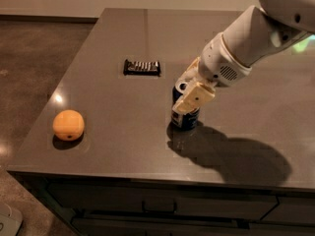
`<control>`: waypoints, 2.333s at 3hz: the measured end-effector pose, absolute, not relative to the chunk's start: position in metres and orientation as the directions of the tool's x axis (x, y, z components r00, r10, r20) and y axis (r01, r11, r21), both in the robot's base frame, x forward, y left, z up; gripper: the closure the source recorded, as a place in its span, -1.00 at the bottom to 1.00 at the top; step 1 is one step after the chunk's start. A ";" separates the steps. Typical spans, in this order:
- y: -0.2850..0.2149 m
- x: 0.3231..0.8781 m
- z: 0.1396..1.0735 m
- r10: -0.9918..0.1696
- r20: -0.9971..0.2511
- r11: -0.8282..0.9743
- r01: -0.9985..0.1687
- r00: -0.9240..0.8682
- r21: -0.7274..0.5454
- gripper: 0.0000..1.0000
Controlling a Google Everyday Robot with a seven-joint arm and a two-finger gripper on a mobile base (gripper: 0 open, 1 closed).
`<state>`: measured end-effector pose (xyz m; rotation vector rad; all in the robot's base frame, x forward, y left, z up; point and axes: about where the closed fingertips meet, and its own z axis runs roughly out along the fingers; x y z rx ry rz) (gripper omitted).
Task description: Move pepsi can near orange
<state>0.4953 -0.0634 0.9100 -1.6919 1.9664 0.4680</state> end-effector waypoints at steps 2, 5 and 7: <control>-0.017 0.497 0.935 -0.779 -0.627 0.069 -0.993 0.003 -0.091 1.00; 0.066 0.484 0.934 -0.746 -0.648 -0.121 -0.989 0.150 -0.089 1.00; 0.088 0.477 0.919 -0.739 -0.653 -0.172 -0.984 0.166 -0.056 0.20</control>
Offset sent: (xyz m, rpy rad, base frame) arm 0.0041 0.0901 0.0431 0.1166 -0.0687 0.2058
